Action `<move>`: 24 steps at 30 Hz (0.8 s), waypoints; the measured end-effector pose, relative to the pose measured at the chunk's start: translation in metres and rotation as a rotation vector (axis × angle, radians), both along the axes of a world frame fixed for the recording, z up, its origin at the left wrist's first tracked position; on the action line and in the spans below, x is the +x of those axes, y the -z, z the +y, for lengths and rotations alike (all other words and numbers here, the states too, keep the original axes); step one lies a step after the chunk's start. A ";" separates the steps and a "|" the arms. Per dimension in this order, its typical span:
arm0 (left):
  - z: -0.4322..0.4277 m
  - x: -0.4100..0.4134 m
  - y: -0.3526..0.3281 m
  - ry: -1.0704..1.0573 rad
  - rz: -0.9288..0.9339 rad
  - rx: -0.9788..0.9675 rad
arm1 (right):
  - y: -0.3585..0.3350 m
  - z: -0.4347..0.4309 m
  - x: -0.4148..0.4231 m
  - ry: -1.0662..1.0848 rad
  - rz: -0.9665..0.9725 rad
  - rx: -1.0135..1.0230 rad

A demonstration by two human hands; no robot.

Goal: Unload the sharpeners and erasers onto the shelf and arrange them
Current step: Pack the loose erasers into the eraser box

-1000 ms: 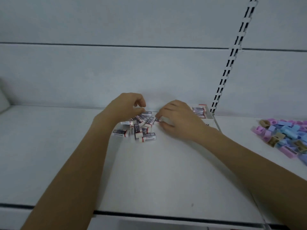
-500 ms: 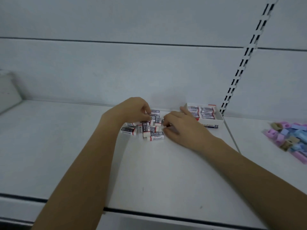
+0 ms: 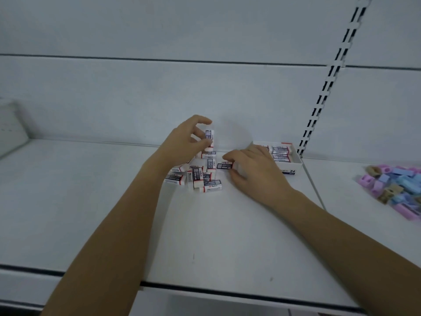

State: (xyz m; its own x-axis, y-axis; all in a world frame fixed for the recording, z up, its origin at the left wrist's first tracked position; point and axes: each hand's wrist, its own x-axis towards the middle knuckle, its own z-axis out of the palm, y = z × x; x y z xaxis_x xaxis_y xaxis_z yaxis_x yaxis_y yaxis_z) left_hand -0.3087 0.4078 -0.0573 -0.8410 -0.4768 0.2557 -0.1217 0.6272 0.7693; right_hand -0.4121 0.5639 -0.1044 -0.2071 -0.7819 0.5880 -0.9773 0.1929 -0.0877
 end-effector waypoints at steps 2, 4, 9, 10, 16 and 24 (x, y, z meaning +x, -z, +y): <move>0.003 0.000 -0.001 0.013 0.044 0.088 | -0.002 0.000 0.000 -0.020 -0.050 -0.039; 0.004 0.001 -0.002 0.024 0.084 0.168 | -0.003 0.001 0.000 -0.038 -0.104 -0.079; 0.007 -0.002 -0.003 -0.043 0.191 0.330 | -0.004 0.001 -0.007 -0.042 -0.166 -0.163; 0.008 -0.002 -0.003 -0.048 0.219 0.354 | -0.007 0.002 -0.010 -0.053 -0.166 -0.173; 0.023 -0.017 -0.003 -0.028 0.171 0.299 | -0.030 0.036 -0.055 0.029 -0.165 -0.191; 0.060 -0.062 -0.001 0.090 0.051 -0.169 | -0.027 0.073 -0.090 0.159 -0.274 -0.229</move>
State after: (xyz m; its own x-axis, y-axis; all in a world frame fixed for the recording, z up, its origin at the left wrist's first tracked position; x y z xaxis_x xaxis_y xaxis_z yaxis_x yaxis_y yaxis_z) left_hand -0.3711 0.4678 -0.0563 -0.8623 -0.3469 0.3689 -0.0231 0.7547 0.6557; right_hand -0.5018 0.6370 -0.0776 -0.4890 -0.5825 0.6493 -0.8710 0.2856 -0.3998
